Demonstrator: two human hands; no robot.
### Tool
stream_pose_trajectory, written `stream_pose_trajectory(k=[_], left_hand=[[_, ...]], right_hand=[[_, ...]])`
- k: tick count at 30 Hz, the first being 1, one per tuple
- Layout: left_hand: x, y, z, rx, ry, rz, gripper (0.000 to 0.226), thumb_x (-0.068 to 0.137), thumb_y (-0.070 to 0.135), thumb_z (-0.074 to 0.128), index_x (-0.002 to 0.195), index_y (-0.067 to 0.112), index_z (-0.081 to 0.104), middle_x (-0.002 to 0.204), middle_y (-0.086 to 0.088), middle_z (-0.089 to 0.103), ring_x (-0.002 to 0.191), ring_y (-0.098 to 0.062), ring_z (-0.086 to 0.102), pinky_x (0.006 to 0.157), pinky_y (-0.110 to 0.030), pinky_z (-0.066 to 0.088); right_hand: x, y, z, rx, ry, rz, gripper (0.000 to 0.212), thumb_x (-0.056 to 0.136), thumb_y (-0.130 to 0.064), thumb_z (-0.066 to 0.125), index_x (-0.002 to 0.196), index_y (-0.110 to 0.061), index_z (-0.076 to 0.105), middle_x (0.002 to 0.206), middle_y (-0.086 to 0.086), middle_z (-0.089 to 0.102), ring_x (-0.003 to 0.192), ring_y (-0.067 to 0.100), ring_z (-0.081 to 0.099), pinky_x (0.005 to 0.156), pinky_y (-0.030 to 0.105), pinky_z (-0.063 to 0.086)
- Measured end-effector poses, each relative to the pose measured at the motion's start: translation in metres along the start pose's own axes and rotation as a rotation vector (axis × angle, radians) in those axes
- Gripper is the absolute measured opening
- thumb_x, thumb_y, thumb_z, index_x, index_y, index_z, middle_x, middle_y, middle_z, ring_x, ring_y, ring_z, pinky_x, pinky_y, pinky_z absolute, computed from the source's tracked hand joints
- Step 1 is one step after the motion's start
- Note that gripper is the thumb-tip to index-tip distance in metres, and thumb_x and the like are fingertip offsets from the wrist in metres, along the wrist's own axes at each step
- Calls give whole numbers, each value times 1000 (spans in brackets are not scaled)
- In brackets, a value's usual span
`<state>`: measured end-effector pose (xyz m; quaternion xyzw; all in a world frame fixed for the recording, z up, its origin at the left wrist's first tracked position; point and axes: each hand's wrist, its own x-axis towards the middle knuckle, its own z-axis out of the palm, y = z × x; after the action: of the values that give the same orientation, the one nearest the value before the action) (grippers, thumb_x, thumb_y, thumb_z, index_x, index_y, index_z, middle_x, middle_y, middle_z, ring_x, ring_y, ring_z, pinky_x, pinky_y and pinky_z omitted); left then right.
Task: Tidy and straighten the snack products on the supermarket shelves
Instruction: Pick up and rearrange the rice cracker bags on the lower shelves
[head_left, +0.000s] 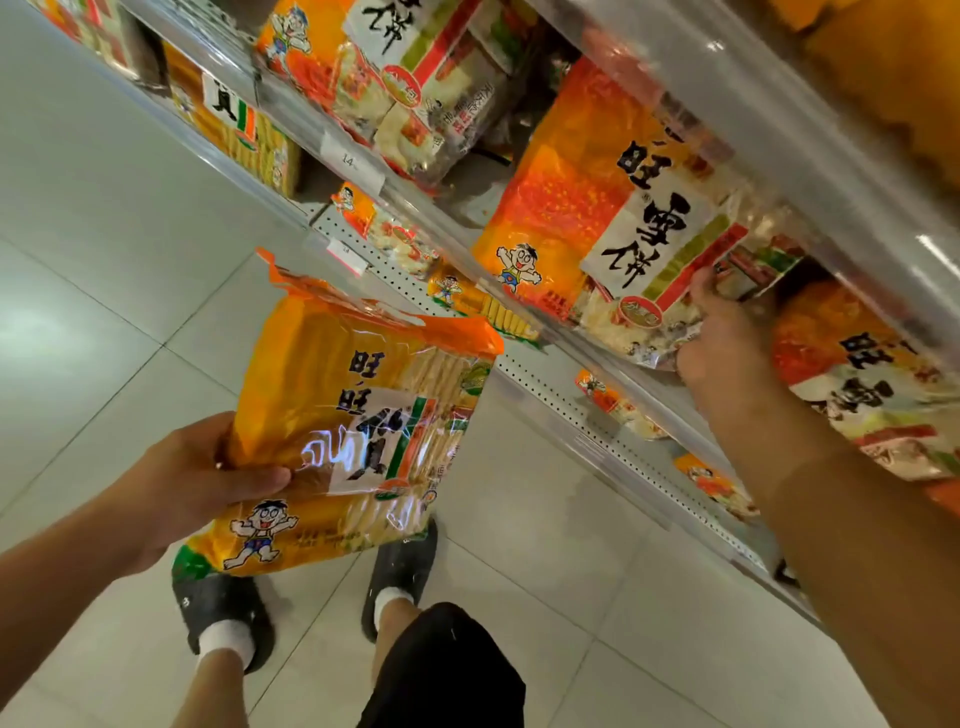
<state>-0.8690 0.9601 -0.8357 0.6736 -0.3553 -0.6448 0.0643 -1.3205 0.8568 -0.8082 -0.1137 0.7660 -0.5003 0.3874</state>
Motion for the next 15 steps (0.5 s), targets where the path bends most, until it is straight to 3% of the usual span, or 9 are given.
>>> stream_pose_trajectory(k=[3, 6, 7, 9, 11, 13, 15], left_hand=[[-1, 3, -1, 21, -17, 22, 59, 57, 50, 90, 107, 31, 65, 88, 6, 77, 76, -19, 75, 71, -39, 56], [-2, 1, -1, 51, -19, 52, 54, 60, 43, 84, 109, 29, 66, 88, 6, 77, 75, -17, 75, 67, -34, 53], [-2, 0, -2, 50, -25, 52, 53, 60, 38, 81, 110, 28, 65, 88, 5, 77, 75, -17, 75, 66, -34, 53], [-2, -2, -3, 35, -46, 30, 54, 62, 38, 81, 112, 28, 64, 90, 4, 77, 76, -20, 75, 65, -36, 55], [-3, -3, -3, 25, -60, 17, 61, 61, 54, 85, 112, 29, 63, 91, 4, 77, 77, -21, 75, 63, -35, 56], [-3, -5, -1, 46, -59, 27, 75, 45, 62, 82, 111, 31, 63, 91, 5, 77, 76, -20, 75, 61, -32, 56], [-1, -8, 1, 47, -64, 30, 77, 42, 60, 82, 111, 31, 63, 91, 6, 77, 77, -19, 75, 61, -31, 56]], right_hand=[[4, 1, -2, 16, 28, -2, 49, 78, -27, 79, 120, -34, 56, 117, -5, 67, 106, 23, 65, 78, 53, 57], [13, -4, -3, 19, 15, -20, 39, 84, -17, 69, 114, -38, 55, 125, 7, 61, 111, 30, 60, 73, 30, 60], [23, -2, -5, 115, -26, 53, 43, 84, -11, 64, 108, -46, 54, 124, 16, 60, 110, 35, 60, 78, 28, 58], [27, 0, -4, 102, -50, 112, 45, 81, -6, 62, 96, -48, 53, 119, 24, 59, 107, 43, 59, 86, 48, 55], [17, -3, -8, 67, -10, 61, 44, 74, -24, 77, 109, -35, 52, 122, 13, 59, 108, 34, 61, 77, 47, 59], [1, 3, -12, -52, 28, 73, 69, 64, -47, 82, 122, -34, 46, 125, 3, 58, 108, 27, 60, 70, 43, 59], [-4, 12, -19, -9, 77, 108, 66, 73, -42, 80, 129, -39, 45, 125, -2, 60, 111, 30, 59, 72, 51, 57]])
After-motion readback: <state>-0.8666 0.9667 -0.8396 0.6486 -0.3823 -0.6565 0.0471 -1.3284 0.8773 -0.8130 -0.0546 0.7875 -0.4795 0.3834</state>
